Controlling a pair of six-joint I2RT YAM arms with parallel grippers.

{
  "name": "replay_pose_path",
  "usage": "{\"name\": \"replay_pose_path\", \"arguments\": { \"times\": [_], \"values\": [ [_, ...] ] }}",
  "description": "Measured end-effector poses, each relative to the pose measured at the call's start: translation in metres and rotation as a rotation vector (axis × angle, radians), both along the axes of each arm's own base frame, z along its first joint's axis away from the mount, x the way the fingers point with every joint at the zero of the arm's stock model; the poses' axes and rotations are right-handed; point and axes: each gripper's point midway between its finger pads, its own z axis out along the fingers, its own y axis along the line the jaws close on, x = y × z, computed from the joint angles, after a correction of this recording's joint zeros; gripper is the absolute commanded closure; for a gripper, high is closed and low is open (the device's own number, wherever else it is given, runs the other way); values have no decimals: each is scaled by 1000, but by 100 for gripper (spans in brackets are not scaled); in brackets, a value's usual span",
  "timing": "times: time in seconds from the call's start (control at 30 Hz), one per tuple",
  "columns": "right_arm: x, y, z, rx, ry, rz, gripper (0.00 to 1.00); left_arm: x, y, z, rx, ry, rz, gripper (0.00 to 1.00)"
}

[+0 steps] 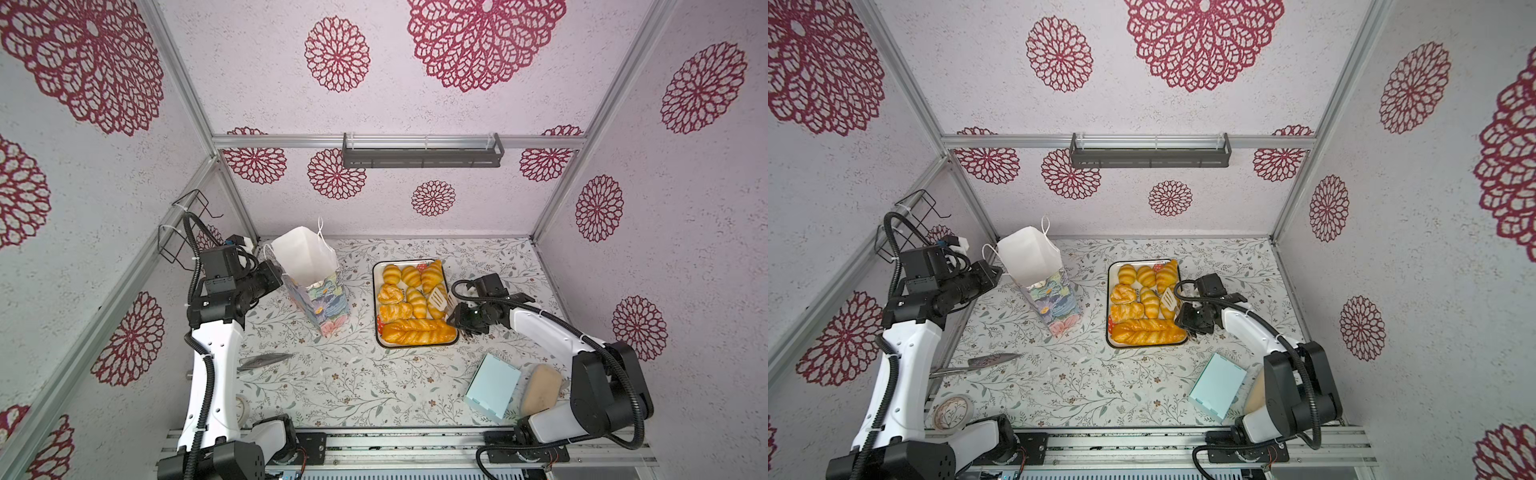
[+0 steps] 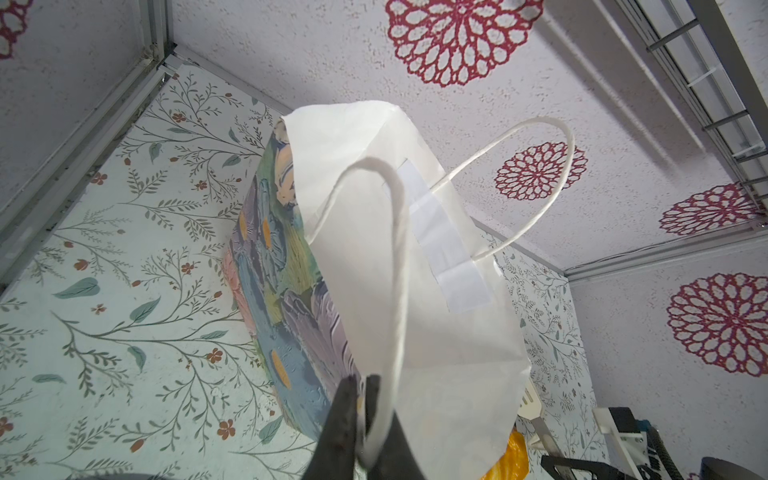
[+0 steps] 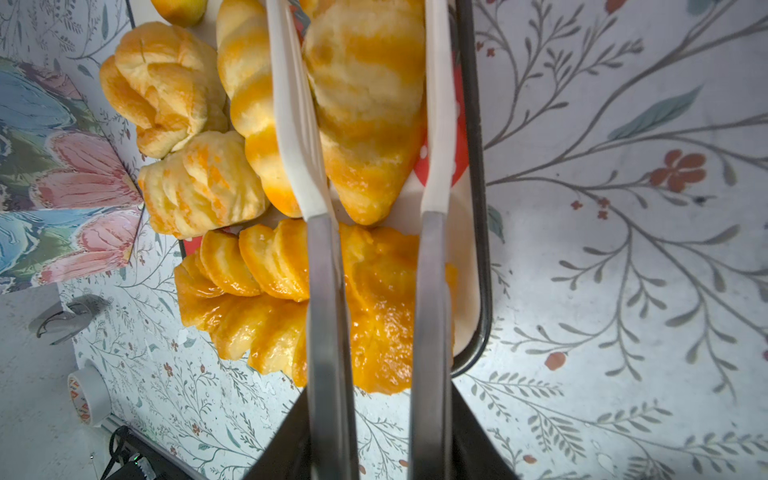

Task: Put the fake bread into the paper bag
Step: 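Lower the tongs onto a croissant in the tray and squeeze it, then lift the croissant in the tongs and carry it toward the paper bag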

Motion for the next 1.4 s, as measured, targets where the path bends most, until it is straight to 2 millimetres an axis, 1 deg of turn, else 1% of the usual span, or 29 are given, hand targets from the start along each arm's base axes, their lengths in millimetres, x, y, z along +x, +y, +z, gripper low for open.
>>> {"name": "replay_pose_path", "arguments": {
  "times": [0.13,0.37,0.6,1.03,1.4],
  "values": [
    [0,-1,1,-3,-2,-2,65,0,0,0,-1,0,0,89],
    [-2,-3,3,-12,-6,-6,66,0,0,0,-1,1,-1,89],
    [-4,-6,13,-21,-24,-7,66,1,-1,-1,-4,3,-4,89],
    [2,-5,52,1,-101,-9,66,1,-1,-1,-7,3,-7,89],
    [9,2,88,52,-177,2,67,1,-1,-1,-6,4,-7,89]
  ]
}}
